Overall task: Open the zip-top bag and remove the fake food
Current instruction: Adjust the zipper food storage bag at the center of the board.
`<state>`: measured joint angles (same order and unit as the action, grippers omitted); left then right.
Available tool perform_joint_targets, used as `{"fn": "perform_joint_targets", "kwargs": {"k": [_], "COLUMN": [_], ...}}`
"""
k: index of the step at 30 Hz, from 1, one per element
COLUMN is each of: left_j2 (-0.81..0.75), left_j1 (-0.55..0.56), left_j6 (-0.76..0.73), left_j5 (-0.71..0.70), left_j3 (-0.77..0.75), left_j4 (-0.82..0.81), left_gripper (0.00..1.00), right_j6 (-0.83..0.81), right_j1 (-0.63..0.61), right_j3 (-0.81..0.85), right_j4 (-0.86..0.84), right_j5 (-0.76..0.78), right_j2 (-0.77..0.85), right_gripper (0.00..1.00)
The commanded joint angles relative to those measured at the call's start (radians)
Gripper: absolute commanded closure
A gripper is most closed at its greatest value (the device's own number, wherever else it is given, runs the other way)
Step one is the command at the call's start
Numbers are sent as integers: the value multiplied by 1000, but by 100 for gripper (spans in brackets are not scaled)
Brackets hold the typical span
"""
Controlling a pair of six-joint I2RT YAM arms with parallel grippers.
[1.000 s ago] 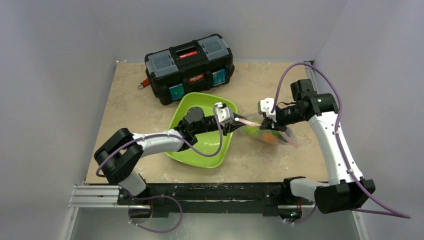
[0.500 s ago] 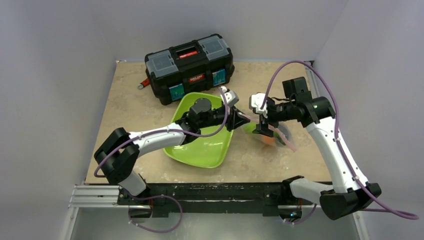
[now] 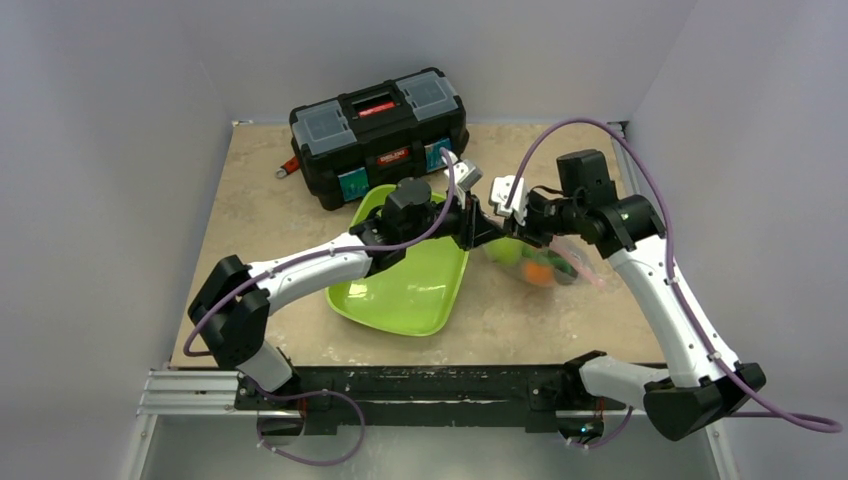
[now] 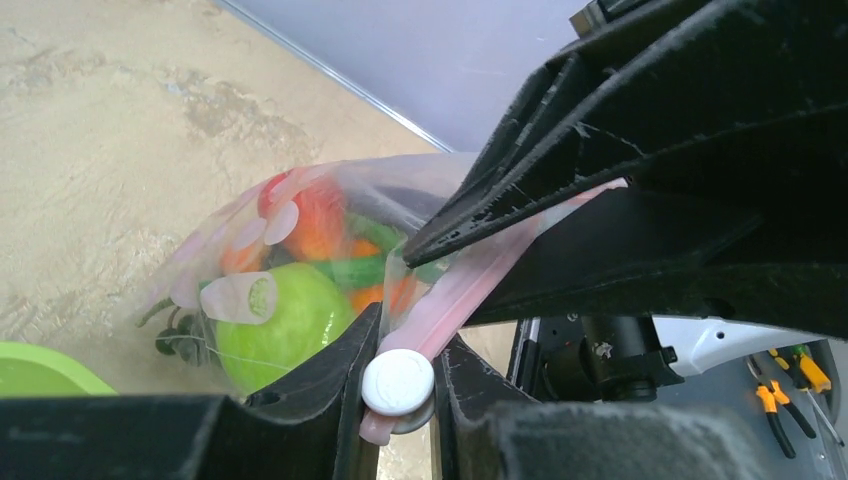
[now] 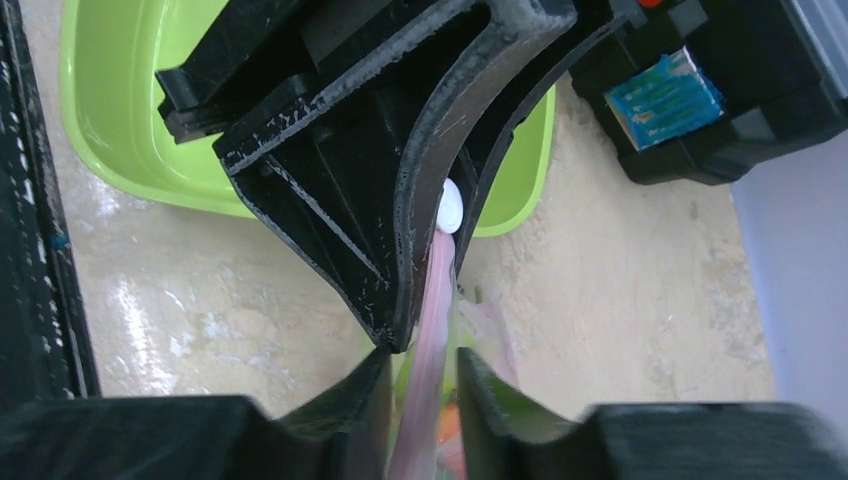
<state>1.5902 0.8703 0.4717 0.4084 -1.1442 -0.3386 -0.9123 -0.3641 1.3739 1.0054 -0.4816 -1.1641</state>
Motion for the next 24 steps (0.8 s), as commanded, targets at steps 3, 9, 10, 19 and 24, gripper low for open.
{"fn": "perform_joint_targets", "kwargs": {"k": [3,9,10,19,24], "left_j2": [-41,-78,-88,-286,-302], "left_j1": [6,5,6,3,3], "left_j6": [4,-79,-90,-350,-435], "left_j5": [41,96,106,97,87], "left_j3": [-40,1,19,412,509], "left_j4": [13,-12,-36,-459,-588], "left_gripper": [100,99,91,12,10], "right_j6": [82,128,128,-22,-107], "right_j1": [0,3,3,5,4], "right_j3": [52,85,90,97,77], "right_j4": [-57,-35,-27,122,190], "right_j5": [74,27,3,-171,-233], "right_j2": [21,20,16,28,27], "right_gripper": [97,100,100,100,100]}}
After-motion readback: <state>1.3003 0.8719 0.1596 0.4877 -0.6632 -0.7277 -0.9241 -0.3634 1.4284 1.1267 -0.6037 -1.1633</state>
